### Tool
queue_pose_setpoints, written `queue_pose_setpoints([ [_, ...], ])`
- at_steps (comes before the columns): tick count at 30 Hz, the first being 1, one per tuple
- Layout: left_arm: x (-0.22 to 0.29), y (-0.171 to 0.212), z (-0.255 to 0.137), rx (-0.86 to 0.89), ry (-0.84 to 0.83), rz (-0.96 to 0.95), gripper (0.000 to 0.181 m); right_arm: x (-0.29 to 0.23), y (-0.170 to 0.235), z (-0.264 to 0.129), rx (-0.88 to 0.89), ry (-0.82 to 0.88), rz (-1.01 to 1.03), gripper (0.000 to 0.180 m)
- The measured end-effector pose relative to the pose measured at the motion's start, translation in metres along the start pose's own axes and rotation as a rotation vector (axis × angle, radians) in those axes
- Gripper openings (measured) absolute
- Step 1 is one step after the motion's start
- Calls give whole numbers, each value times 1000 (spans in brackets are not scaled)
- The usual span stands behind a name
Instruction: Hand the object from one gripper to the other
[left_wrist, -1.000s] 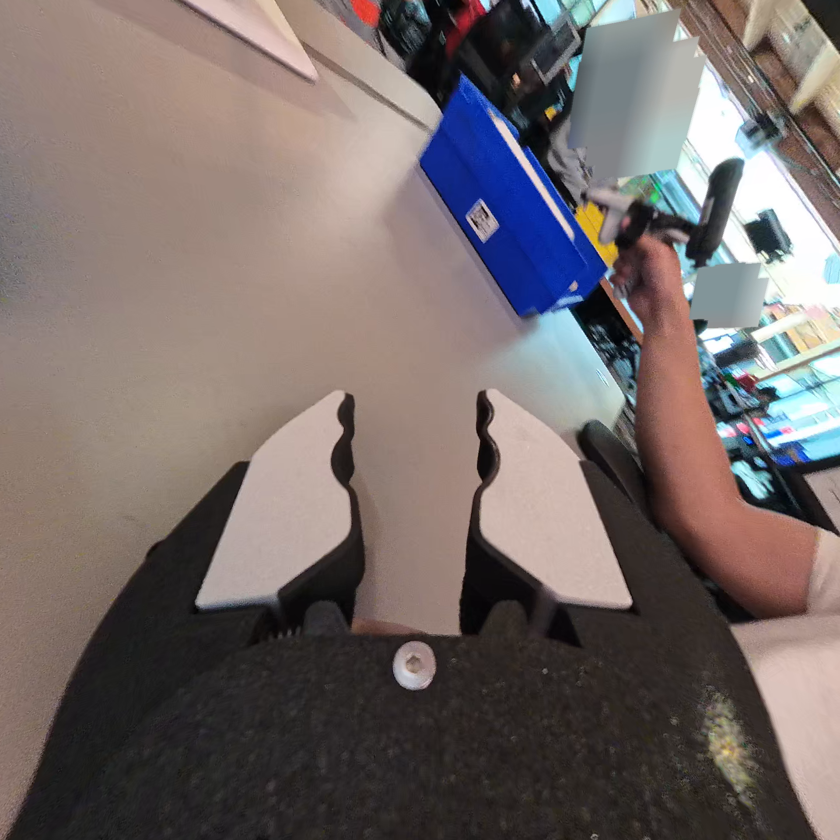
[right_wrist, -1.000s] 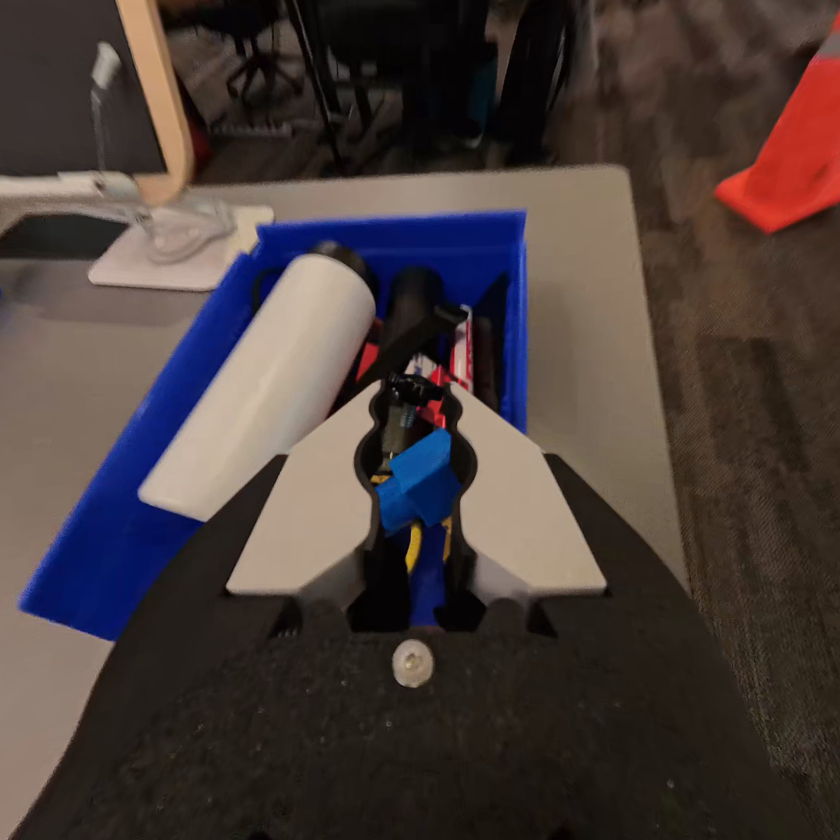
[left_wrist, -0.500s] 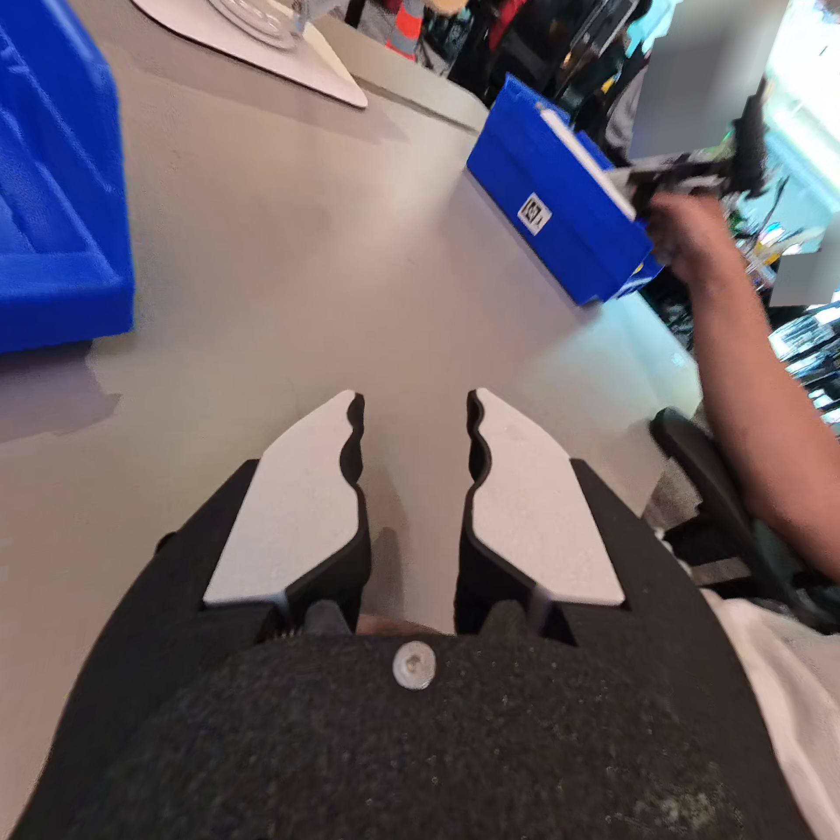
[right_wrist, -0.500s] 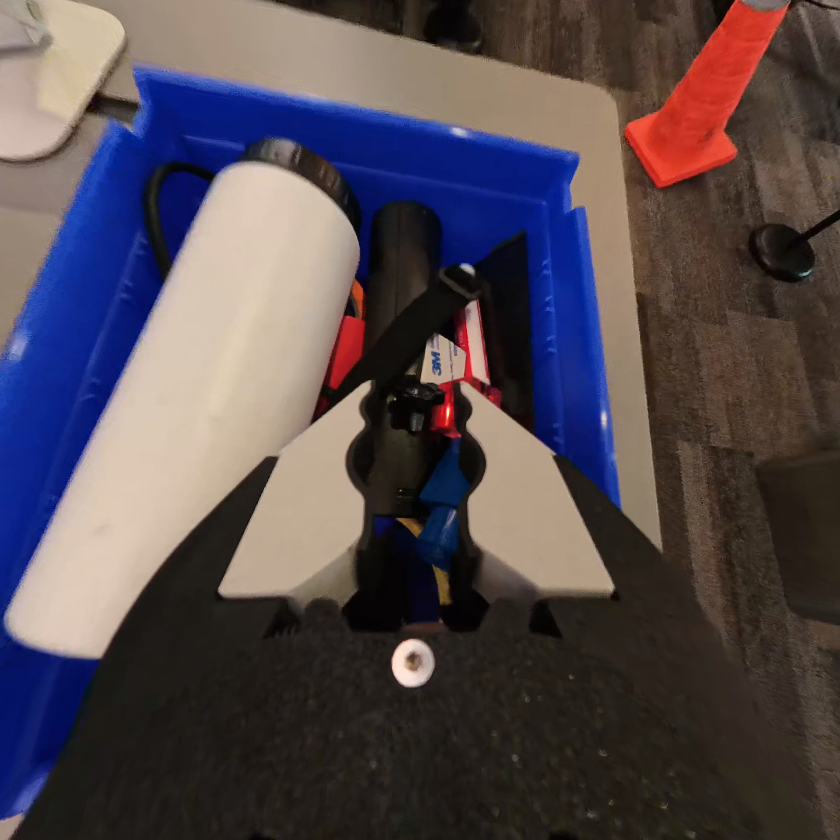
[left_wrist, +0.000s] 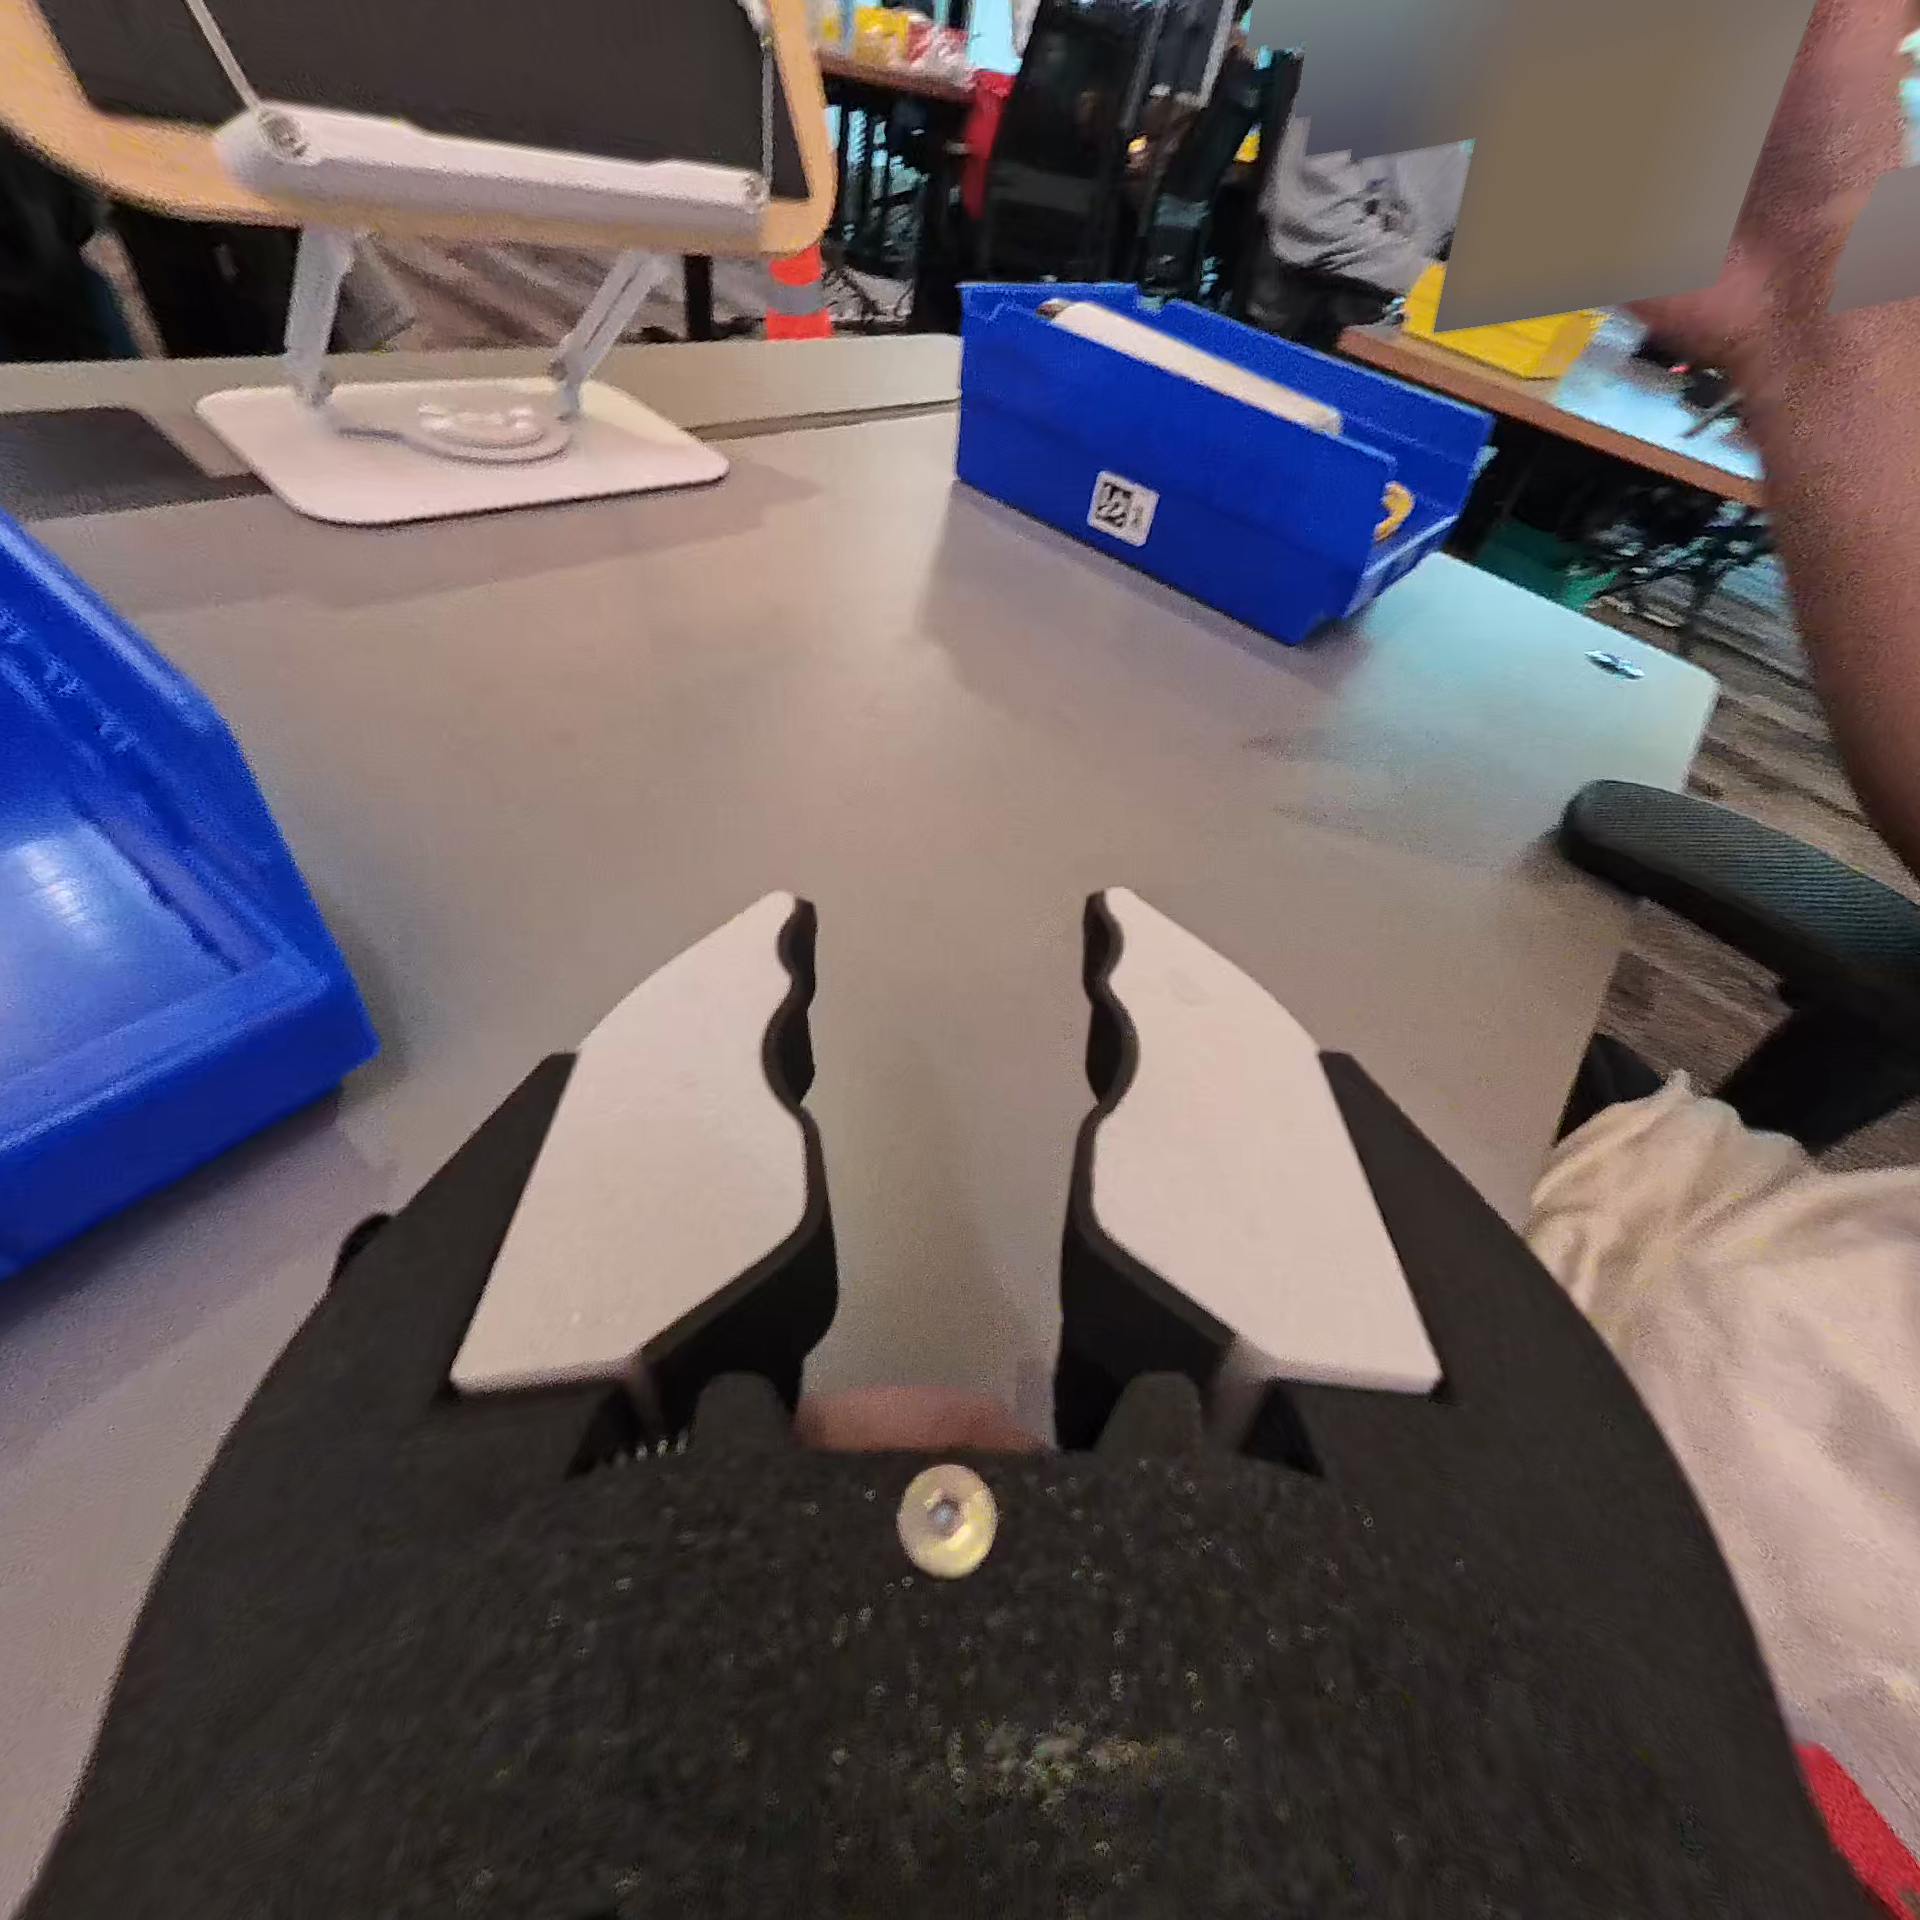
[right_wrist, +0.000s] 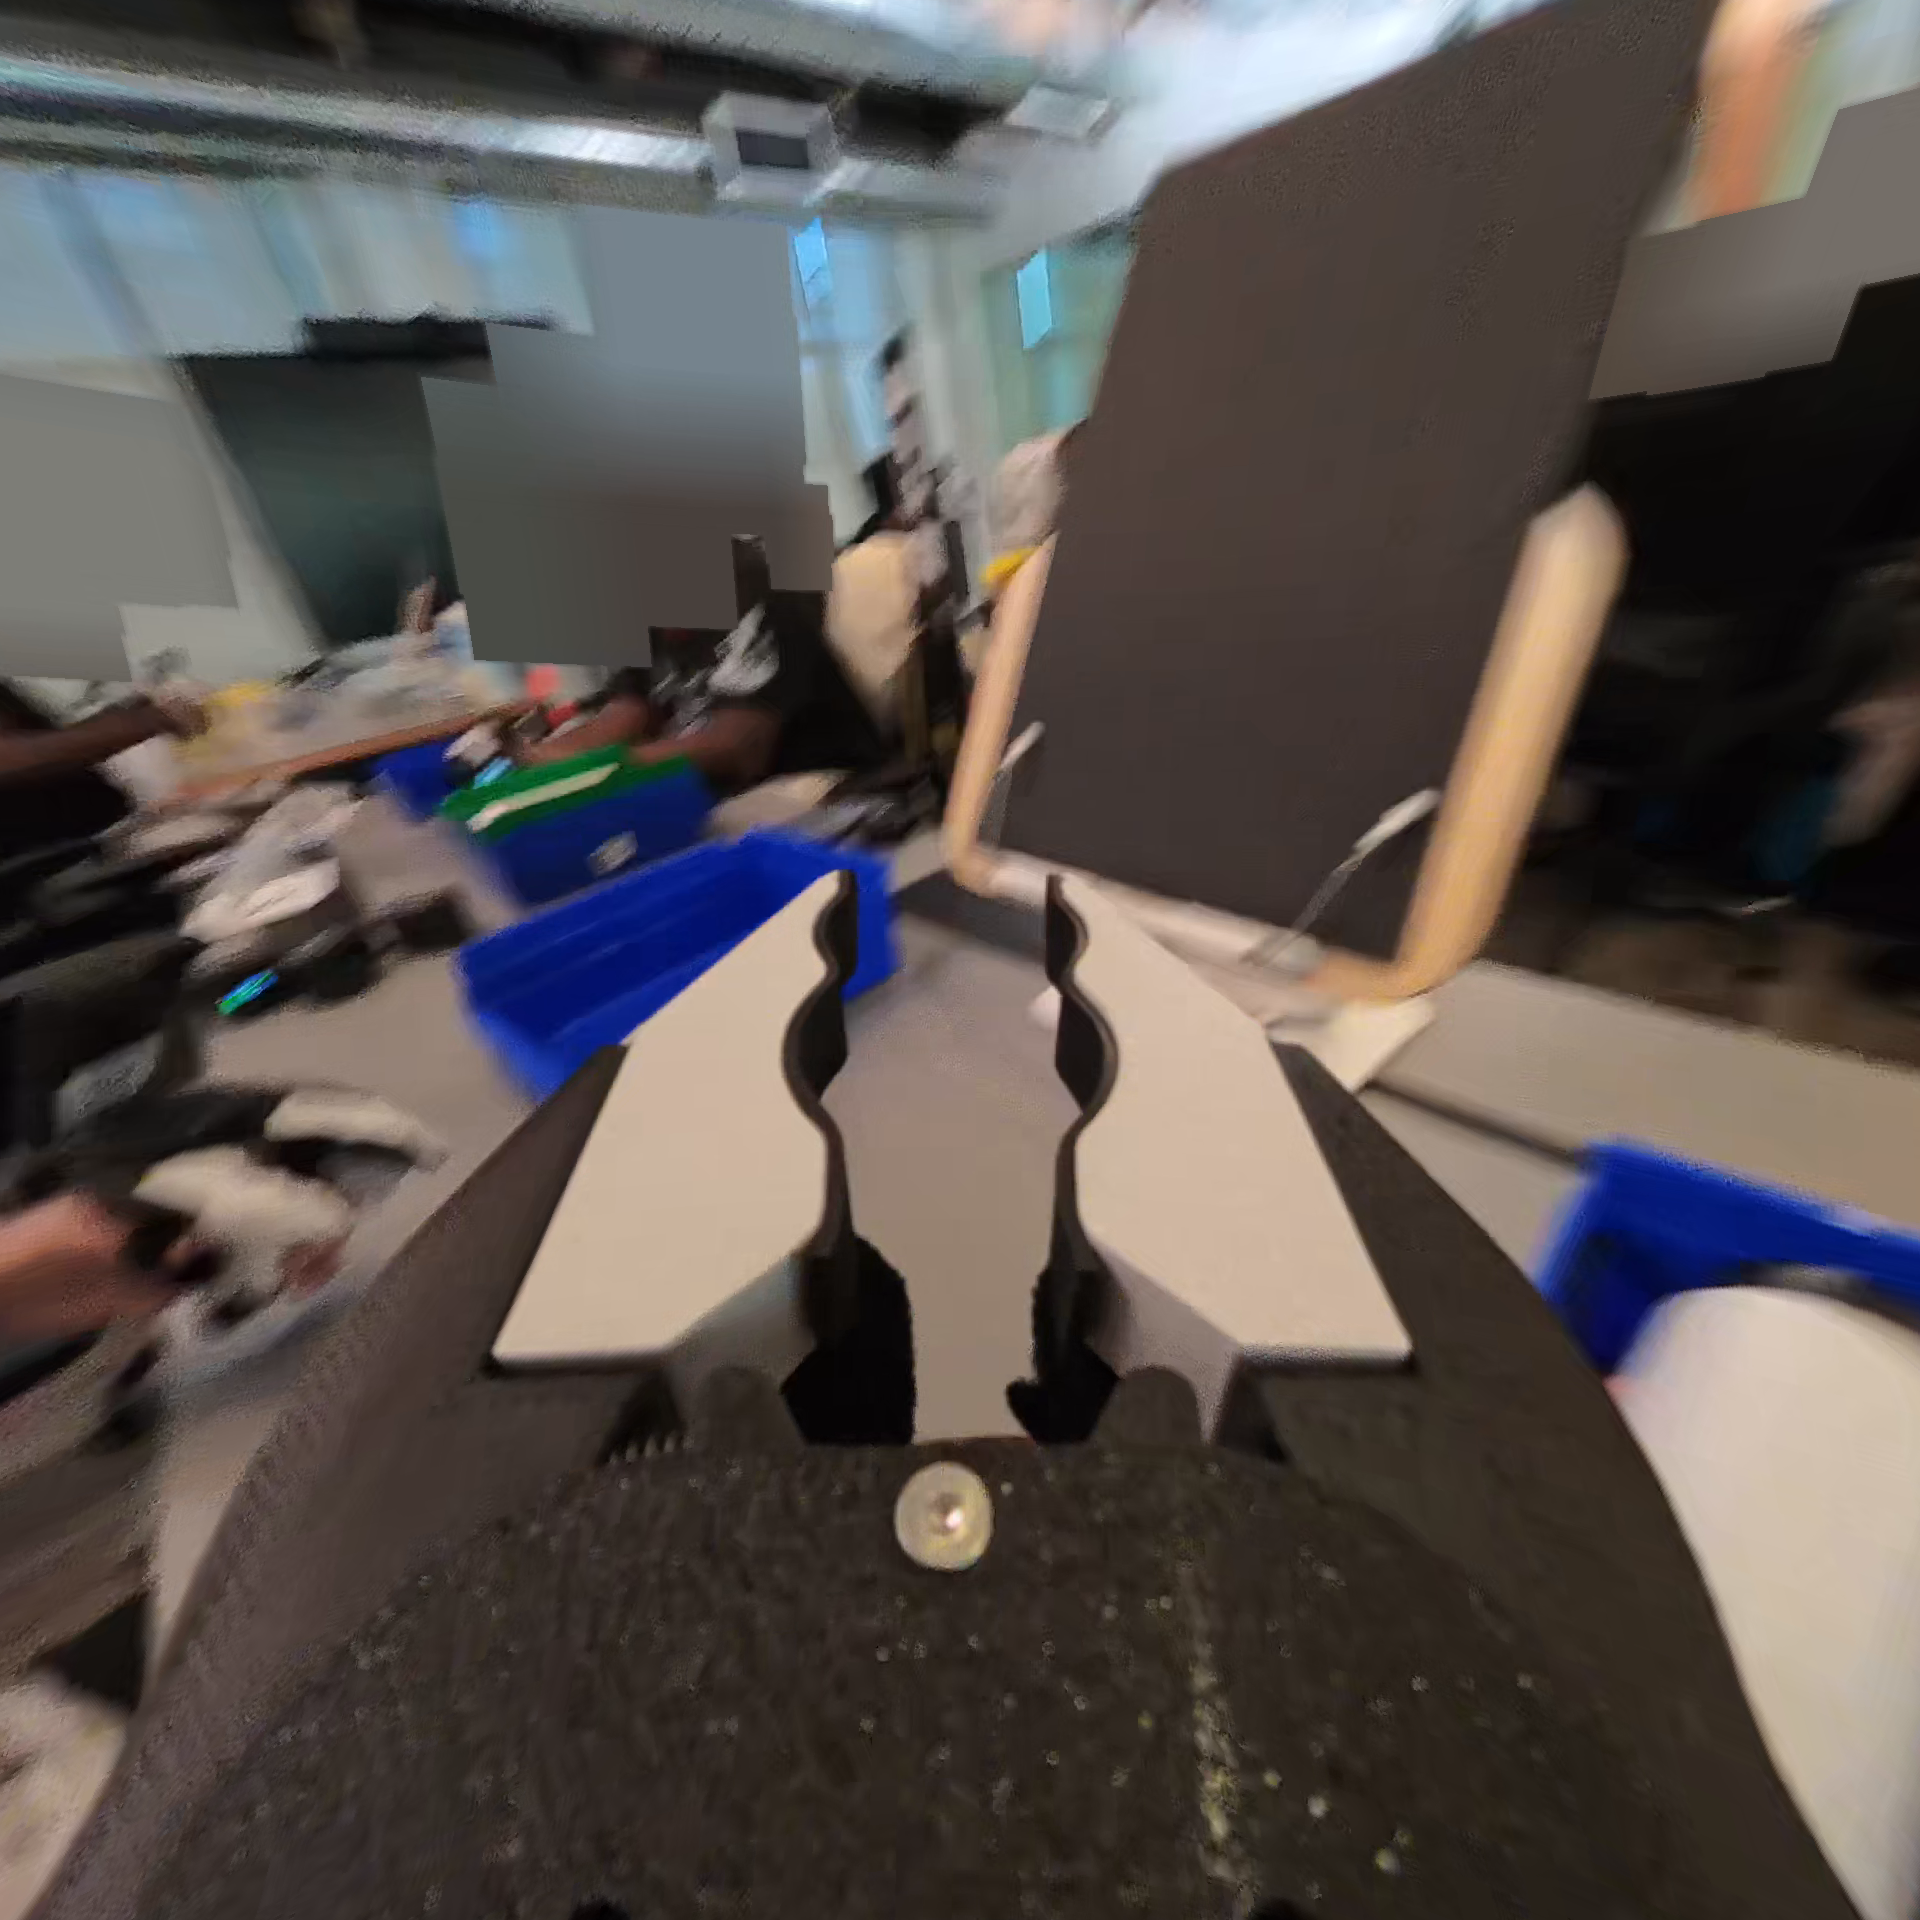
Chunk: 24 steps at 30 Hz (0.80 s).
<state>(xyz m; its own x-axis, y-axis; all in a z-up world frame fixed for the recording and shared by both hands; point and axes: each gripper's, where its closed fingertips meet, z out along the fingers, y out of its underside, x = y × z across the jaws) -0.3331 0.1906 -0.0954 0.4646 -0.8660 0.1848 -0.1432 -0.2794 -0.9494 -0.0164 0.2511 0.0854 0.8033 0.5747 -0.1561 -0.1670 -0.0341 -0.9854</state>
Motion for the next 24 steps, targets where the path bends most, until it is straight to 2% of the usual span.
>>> queue_pose_setpoints([
  [3, 15, -14, -16, -4, 115, 40, 53, -49, 101, 13, -200, -207, 81, 36],
  [6, 5, -22, -45, -52, 135, 127, 43, -69, 152, 9, -221, -231, 226, 36],
  [10, -53, -32, -77, -259, 28, 236, 41, -66, 162, 13, -86, -187, 403, 40],
  [15, -139, -42, -83, -603, -10, 478, 40, -57, 171, 31, -109, -201, 342, 41],
  [20, -218, -5, -59, -1061, 84, 626, 35, -49, 171, 52, -103, -260, 415, 41],
  [24, -231, 37, -51, -1312, 270, 569, 26, -49, 170, 58, -98, -280, 418, 41],
])
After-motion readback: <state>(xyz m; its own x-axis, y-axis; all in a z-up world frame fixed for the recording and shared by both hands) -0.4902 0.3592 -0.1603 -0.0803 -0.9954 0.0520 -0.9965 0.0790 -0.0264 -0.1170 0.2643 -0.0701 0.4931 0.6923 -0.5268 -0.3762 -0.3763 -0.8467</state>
